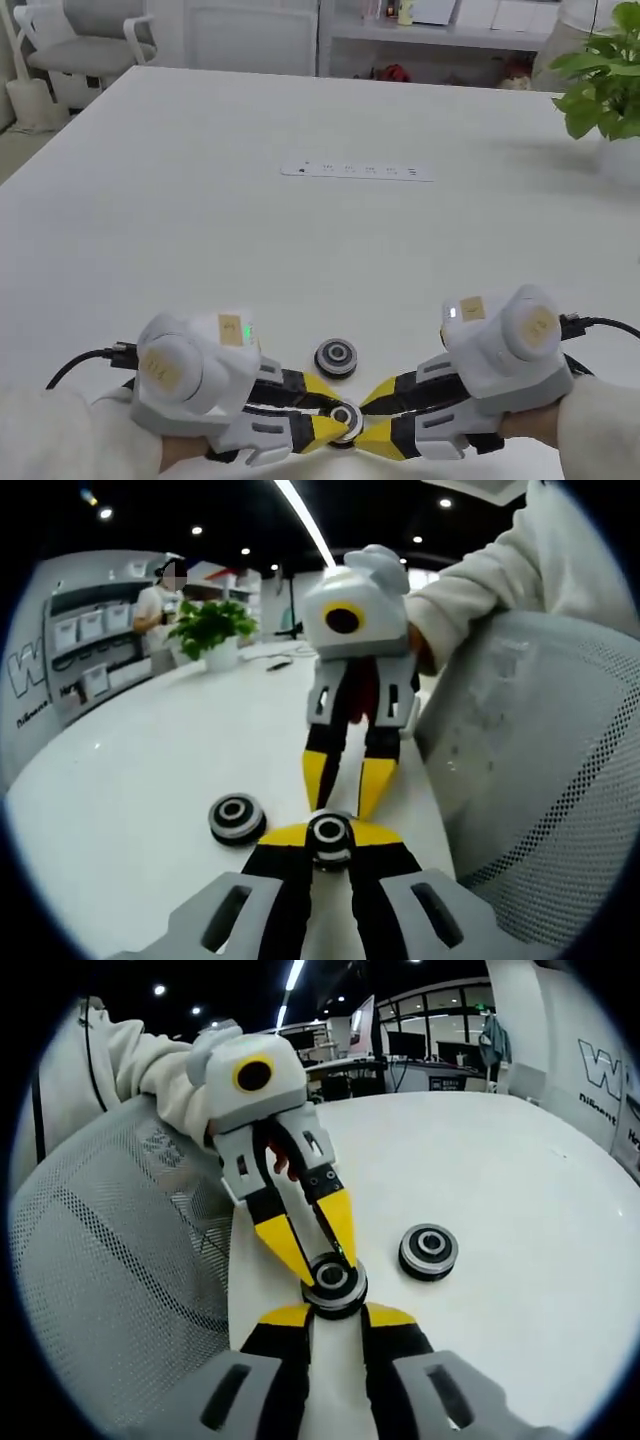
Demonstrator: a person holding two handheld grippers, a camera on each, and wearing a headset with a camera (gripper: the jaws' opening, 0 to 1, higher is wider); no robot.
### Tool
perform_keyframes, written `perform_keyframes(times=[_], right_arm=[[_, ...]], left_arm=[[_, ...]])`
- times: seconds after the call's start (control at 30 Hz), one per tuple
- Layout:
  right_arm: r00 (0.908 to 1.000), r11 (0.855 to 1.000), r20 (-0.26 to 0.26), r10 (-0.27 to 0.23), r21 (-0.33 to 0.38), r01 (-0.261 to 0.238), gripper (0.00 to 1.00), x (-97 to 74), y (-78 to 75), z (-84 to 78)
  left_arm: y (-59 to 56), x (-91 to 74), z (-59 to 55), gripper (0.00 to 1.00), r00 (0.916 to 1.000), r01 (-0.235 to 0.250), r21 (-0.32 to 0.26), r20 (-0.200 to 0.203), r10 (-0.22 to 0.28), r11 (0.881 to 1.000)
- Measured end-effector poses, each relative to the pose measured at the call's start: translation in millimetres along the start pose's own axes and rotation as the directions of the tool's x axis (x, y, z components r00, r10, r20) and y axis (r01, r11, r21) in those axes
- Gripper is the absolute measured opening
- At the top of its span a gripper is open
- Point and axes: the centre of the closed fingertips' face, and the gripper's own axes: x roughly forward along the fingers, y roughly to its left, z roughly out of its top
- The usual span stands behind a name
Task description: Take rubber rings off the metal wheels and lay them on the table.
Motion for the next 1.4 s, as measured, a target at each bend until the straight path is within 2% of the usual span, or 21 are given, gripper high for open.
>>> perform_keyframes(times=[0.13,0.3,0.43,0.63,1.0,1.1,1.17,1.4], right_arm=[[0.9998,1.000,-0.016,-0.008,0.001,0.008,0.11,0.8,-2.1,-3.6],[0.9998,1.000,-0.020,-0.008,0.010,0.008,0.11,0.9,-2.0,-3.9],[0.9984,1.000,-0.055,-0.014,0.023,0.015,0.11,2.7,-1.8,-2.9],[0.9973,1.000,-0.072,-0.016,0.009,0.017,0.11,2.7,-2.2,-3.8],[0.9958,0.998,-0.087,-0.031,0.054,0.036,0.02,1.3,-5.4,-4.4],[0.9936,0.993,-0.100,-0.052,0.097,0.062,0.00,1.2,-8.6,-4.2],[0.9930,0.986,-0.106,-0.052,0.154,0.068,0.00,1.0,-9.1,-5.1],[0.9958,0.987,-0.079,-0.046,0.151,0.058,0.00,0.5,-10.0,-5.2]], left_arm=[[0.6,1.2,0.3,0.14,1.0000,-0.004,0.004,0.001,0.004,1.000],[1.9,1.7,0.4,0.14,1.0000,-0.006,0.009,0.002,0.006,1.000],[2.3,1.8,0.7,0.14,0.9999,-0.012,0.004,0.006,0.012,1.000],[2.5,1.3,1.0,0.14,0.9997,-0.019,-0.002,0.013,0.019,1.000],[2.9,0.7,0.7,0.14,0.9997,-0.020,0.004,0.013,0.020,1.000],[2.5,0.4,0.8,0.14,0.9997,-0.020,0.007,0.014,0.020,1.000],[2.5,0.2,0.8,0.14,0.9997,-0.021,0.007,0.014,0.020,1.000],[3.2,0.0,1.2,0.14,0.9995,-0.022,0.002,0.021,0.022,1.000]])
